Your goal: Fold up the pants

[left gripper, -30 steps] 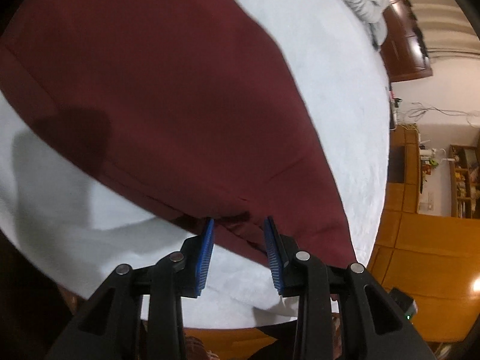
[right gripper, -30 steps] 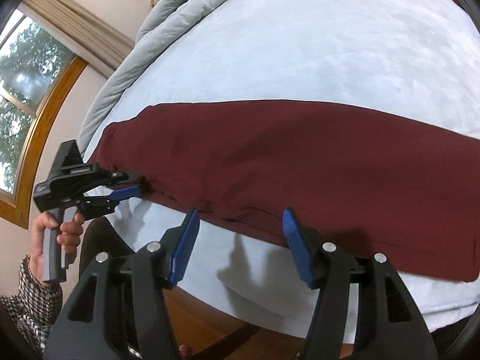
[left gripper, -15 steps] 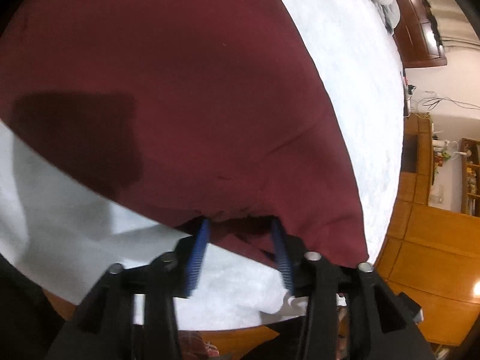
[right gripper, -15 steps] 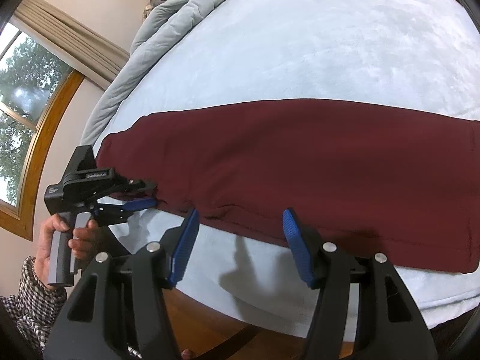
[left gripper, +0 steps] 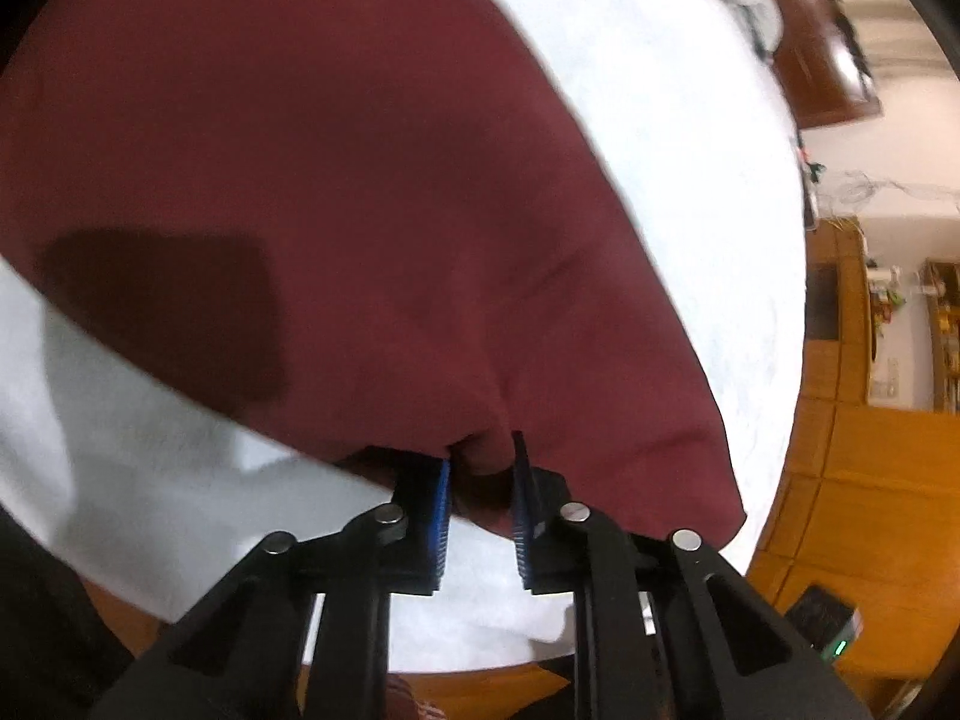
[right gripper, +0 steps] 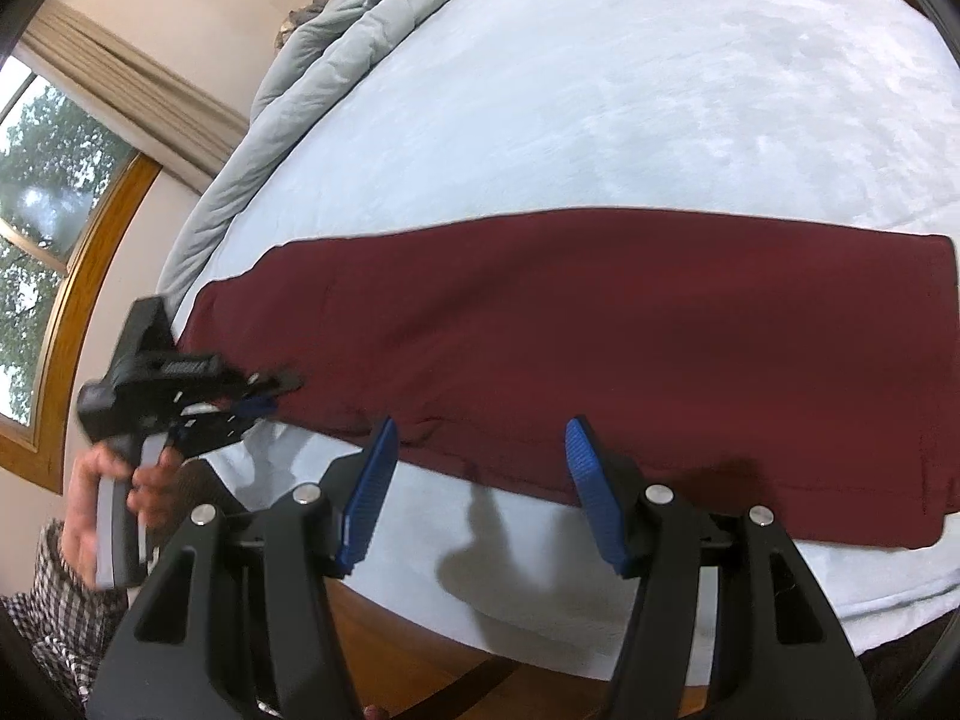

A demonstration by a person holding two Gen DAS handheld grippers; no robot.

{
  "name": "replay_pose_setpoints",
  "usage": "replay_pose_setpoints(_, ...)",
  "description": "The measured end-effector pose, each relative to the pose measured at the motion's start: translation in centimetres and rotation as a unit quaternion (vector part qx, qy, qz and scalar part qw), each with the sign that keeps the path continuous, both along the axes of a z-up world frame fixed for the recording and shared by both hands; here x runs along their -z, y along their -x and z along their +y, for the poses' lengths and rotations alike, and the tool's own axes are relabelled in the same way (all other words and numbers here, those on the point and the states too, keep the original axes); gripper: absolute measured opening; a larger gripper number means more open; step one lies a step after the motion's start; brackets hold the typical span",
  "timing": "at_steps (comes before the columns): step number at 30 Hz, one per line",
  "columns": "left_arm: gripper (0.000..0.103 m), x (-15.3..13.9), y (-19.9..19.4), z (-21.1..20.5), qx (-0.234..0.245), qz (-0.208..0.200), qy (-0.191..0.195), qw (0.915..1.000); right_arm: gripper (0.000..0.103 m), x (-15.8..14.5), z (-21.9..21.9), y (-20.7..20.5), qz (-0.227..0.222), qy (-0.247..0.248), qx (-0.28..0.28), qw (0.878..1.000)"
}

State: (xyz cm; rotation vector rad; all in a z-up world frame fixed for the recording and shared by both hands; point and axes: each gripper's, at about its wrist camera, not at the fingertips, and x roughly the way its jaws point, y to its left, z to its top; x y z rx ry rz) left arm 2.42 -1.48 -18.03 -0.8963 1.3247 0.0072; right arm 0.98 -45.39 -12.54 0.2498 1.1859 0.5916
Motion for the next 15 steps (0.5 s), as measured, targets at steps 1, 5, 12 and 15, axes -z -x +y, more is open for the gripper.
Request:
replay_pose_setpoints(1,0.015,-0.3,0.5,-0.3,0.006,-0.006,-0.011,0.9999,0.059,-0.1,-0.3,0.0,-0.001,0.000,0.005,1.000)
replay_pose_setpoints(5,0.015,1.7,0.4,-0.5,0.026,0.010,-0.023,0.9993,0.059,-0.5,-2.5,-0.6,-0.001,0.011,0.037,0.999)
replay_pose_setpoints(12,0.046,-0.2,0.4,-0.5,0.032,-0.007,-0.005,0.9994,0.060,-2.3,-11.8,-1.3,-0.001,0.050,0.135,0.990)
replay_pose_setpoints(15,0.054,-1.5,0.4,-2.9,0.056,-0.019,-0.028,0.9979,0.061,-2.5,-16.2,-1.0,0.011,0.057,0.175,0.983)
